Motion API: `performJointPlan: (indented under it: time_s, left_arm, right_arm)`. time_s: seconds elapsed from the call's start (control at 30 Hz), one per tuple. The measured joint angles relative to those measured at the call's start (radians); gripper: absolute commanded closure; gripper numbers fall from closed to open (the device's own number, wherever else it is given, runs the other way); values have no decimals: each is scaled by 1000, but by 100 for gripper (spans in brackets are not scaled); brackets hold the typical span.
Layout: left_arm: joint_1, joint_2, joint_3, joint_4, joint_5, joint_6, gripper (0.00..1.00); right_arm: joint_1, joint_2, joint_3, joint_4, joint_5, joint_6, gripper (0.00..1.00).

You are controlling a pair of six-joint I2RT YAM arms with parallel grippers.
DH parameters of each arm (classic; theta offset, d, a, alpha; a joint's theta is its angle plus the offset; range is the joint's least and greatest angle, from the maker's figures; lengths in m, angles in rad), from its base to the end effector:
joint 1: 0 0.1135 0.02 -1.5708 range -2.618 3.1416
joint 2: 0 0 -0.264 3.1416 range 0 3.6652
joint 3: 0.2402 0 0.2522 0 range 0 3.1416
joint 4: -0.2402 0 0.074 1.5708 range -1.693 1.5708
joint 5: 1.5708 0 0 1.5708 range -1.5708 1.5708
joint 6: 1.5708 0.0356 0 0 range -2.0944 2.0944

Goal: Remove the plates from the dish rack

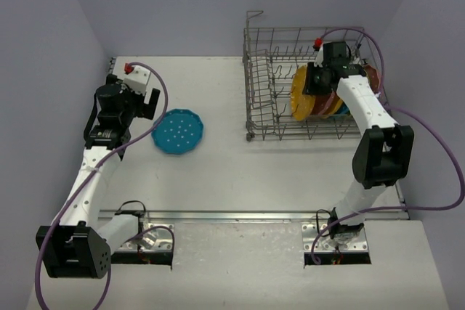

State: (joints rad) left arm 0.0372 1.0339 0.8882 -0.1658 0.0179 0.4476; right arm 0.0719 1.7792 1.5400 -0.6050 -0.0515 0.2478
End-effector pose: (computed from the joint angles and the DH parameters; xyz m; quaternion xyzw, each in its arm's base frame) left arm 0.2402 0.0083 0.3306 0.1698 0.7902 0.1343 0.5734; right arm 0.3984 0.0305 0.2902 0.0730 0.9316 0.0803 0.3469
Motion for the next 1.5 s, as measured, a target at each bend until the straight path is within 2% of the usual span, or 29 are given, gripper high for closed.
performJointPlan:
  time_s: [0.2,0.33,0.5,0.7,0.87,1.0,1.13,1.3,1.4,1.5]
  left_arm:
    - [0,21,69,-63,50,-64,5]
    - [0,37,137,-94,102,-117,5]
    - [0,74,219,-135,194,-181,5]
    - [1,139,305,-194,519,-297,3]
    - [-6,209,324,-159,803,-476,4]
    - [-51,292,330,-104,922,-601,4]
    - [-173,347,330,-78,952,-678,4]
    - [-297,378,349,-41,951,-743,7]
    - [-327,400,369,-8,937,-784,11]
    - [-331,423,385,19,912,-821,21]
  right_arm:
    - [-5,-149,-2,-35,6,-24,100]
    - [-4,-275,-2,8,-22,-49,100]
    - [-4,-358,28,59,-65,-67,100]
    - [-10,-390,35,59,-209,-17,100]
    - [-13,-397,35,62,-360,91,100]
    - [-13,-398,4,107,-498,203,100]
    - [-9,-397,-75,183,-624,324,100]
    - [22,-395,-140,227,-689,389,100]
    - [68,-395,-169,256,-705,403,100]
    - [111,-397,-201,294,-735,423,100]
